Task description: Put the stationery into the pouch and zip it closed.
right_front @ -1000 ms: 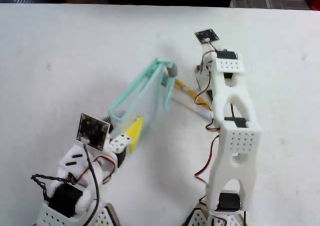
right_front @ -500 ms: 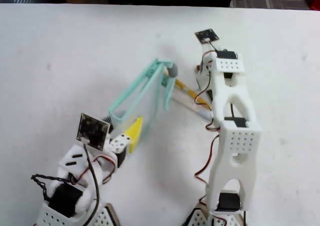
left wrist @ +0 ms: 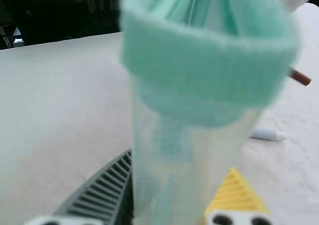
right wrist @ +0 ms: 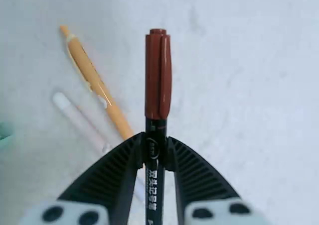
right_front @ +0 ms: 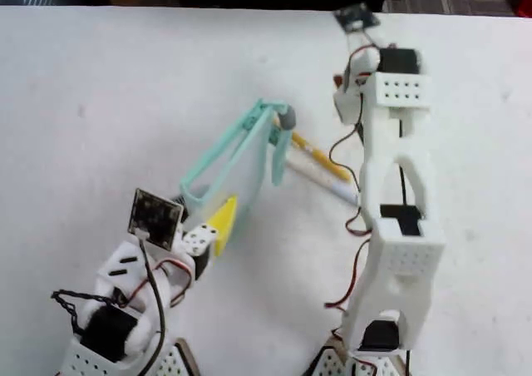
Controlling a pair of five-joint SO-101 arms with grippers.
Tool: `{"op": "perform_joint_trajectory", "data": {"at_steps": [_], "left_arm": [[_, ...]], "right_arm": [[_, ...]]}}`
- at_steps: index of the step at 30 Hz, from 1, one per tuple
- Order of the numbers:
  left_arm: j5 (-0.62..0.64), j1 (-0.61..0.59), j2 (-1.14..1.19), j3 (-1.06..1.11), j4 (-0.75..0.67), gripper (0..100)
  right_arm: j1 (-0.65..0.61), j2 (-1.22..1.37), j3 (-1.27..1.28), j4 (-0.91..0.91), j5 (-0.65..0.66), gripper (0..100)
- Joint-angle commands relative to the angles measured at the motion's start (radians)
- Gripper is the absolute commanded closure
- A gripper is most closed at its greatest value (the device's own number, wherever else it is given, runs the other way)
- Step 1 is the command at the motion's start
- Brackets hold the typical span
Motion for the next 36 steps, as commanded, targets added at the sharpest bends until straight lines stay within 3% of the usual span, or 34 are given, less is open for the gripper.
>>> {"op": "perform_joint_trajectory", "data": {"at_steps": [1, 21, 26, 36], "left_arm": [[0.015, 0.015, 0.002, -0.009, 0.011, 82], [0.014, 0.013, 0.002, -0.011, 0.011, 82], [0.012, 0.013, 0.002, -0.009, 0.011, 82], [0.011, 0.013, 0.002, -0.008, 0.011, 82]], "right_arm": [[0.007, -0.147, -0.086, 0.067, 0.009, 98.1], [0.005, -0.608, -0.074, 0.102, 0.003, 98.1], [0.004, -0.766, 0.051, 0.102, 0.003, 97.8], [-0.182, -1.159, 0.279, 0.094, 0.009, 97.8]]}}
